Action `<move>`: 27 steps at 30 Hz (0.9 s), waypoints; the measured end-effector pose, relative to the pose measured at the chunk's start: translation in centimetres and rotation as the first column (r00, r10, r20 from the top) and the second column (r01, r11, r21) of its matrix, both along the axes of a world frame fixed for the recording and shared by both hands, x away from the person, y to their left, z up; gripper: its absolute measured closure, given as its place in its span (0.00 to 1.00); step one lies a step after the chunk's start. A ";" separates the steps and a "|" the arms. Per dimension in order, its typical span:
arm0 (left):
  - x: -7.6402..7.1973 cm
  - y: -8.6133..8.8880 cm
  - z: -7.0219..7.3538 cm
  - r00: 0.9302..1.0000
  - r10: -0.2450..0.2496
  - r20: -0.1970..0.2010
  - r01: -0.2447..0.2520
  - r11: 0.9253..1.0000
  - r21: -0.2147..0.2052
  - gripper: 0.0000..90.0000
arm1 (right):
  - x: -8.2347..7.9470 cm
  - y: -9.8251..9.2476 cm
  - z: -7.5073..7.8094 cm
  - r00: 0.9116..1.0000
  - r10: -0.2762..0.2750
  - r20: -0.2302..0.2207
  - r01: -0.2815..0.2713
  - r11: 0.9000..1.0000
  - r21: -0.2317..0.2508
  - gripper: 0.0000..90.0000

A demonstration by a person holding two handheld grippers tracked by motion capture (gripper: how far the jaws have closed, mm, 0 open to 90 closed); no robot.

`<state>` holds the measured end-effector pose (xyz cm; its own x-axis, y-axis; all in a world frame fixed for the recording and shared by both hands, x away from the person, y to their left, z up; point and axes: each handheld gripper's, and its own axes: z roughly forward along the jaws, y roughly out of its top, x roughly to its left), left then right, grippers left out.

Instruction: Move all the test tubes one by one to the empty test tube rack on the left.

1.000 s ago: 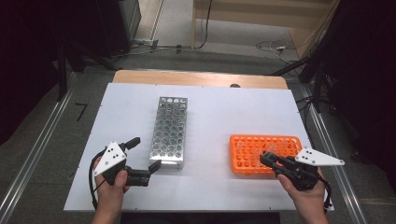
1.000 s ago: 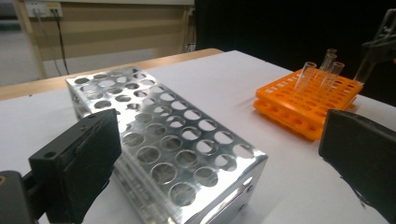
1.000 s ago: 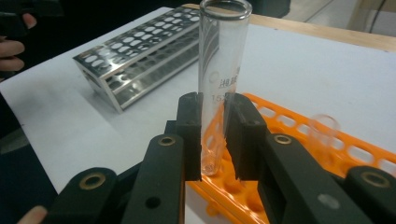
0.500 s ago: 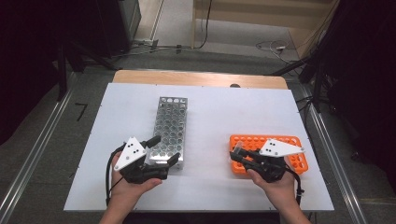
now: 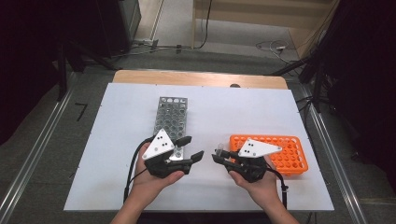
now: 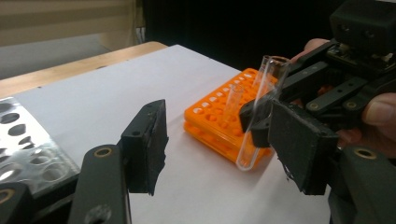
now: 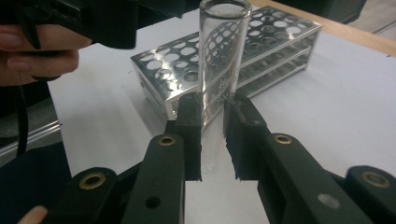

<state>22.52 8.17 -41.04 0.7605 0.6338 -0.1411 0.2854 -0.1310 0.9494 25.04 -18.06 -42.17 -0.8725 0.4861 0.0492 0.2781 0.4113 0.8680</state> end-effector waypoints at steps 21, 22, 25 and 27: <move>-0.2 -2.6 -1.4 0.994 -0.105 -0.043 0.107 0.994 0.030 0.79 | -1.3 2.7 -1.3 0.998 0.066 0.010 -0.065 0.995 -0.080 0.82; -0.3 -2.6 -1.4 0.993 -0.108 -0.043 0.109 0.994 0.031 0.80 | -1.3 2.6 -1.3 0.998 0.061 0.007 -0.060 0.995 -0.078 0.82; -0.3 -2.7 -1.5 0.994 -0.104 -0.041 0.106 0.994 0.037 0.82 | -1.2 2.6 -1.3 0.998 0.060 0.004 -0.060 0.995 -0.076 0.82; -0.3 -2.7 -1.5 0.994 -0.101 -0.038 0.103 0.994 0.042 0.83 | -1.2 2.6 -1.4 0.998 0.060 -0.002 -0.060 0.996 -0.072 0.82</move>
